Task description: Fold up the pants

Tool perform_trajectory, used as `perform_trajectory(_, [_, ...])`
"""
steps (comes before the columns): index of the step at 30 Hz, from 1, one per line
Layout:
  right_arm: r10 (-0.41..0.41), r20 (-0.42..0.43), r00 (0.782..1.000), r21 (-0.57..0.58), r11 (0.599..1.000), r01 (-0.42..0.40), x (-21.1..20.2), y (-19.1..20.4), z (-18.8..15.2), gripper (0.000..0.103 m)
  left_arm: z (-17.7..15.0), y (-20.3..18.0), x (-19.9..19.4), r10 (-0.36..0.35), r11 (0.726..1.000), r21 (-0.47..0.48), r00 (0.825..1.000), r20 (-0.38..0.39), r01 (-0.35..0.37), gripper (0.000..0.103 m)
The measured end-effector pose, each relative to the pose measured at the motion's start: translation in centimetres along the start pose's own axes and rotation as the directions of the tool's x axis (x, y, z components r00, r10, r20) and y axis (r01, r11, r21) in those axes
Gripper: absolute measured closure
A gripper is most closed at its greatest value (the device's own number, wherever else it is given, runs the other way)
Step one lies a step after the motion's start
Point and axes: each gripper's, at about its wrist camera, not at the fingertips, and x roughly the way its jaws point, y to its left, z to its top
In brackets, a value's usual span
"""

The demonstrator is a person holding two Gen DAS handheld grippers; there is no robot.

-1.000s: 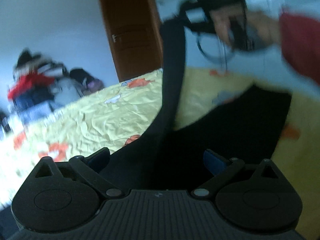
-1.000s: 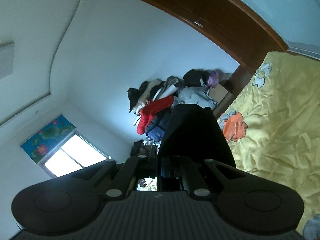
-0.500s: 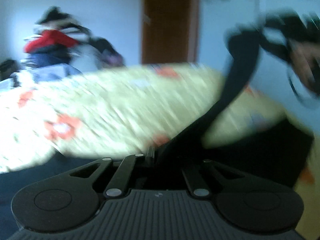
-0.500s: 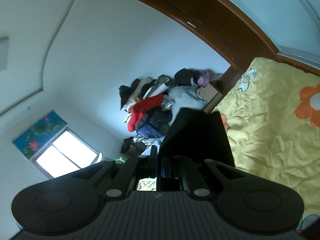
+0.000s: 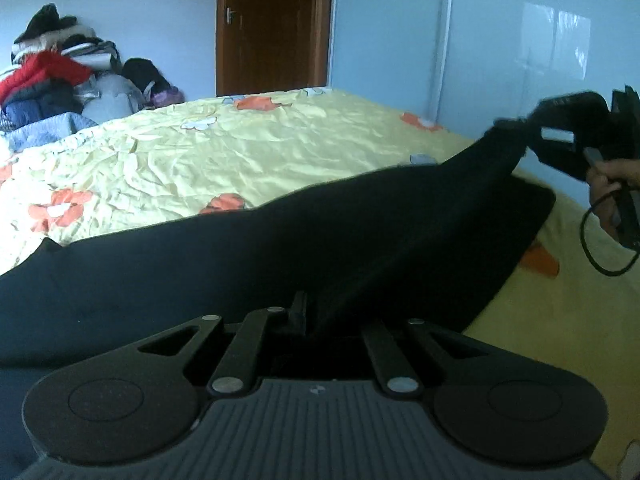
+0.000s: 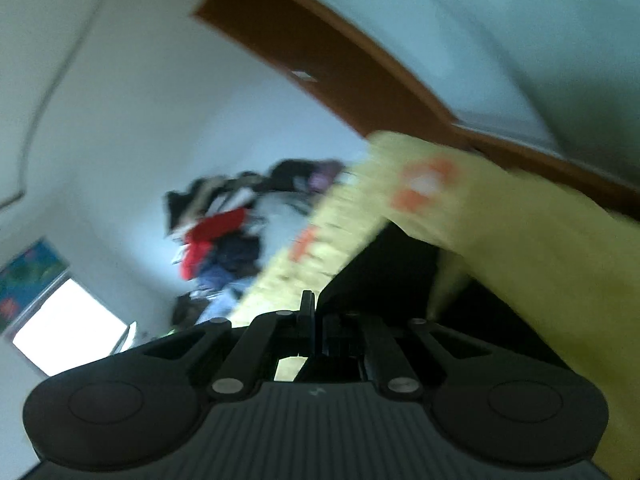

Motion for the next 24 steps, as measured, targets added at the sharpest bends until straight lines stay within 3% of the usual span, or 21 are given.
perform_trajectory(7, [-0.036, 0.056, 0.998, 0.064, 0.997, 0.033, -2.3, -2.5, -2.0, 0.099, 0.3, -0.2, -1.1, 0.018, 0.999, 0.038, 0.999, 0.049, -0.02, 0.097])
perform_trajectory(16, [-0.148, 0.048, 0.988, 0.06, 0.988, 0.145, -4.1, -3.4, -2.7, 0.099, -2.2, -1.0, -2.3, 0.003, 0.997, 0.072, 1.0, -0.003, -0.002, 0.093])
perform_trajectory(17, [-0.167, 0.043, 0.985, 0.066, 0.984, 0.164, -4.0, -3.8, -2.7, 0.099, -2.2, -1.0, -2.4, -0.005, 0.998, 0.069, 1.0, -0.003, 0.005, 0.086])
perform_trajectory(21, [-0.191, 0.033, 0.981, 0.13, 0.974, 0.185, -4.9, -5.2, -3.5, 0.099, -2.5, -1.0, -3.0, -0.04, 0.997, 0.061, 0.999, -0.023, 0.042, 0.076])
perform_trajectory(24, [-0.215, 0.039, 0.976, 0.136, 0.969, 0.208, -5.7, -5.2, -3.7, 0.099, -2.9, -0.9, -4.0, -0.072, 0.996, 0.052, 0.997, -0.034, 0.074, 0.061])
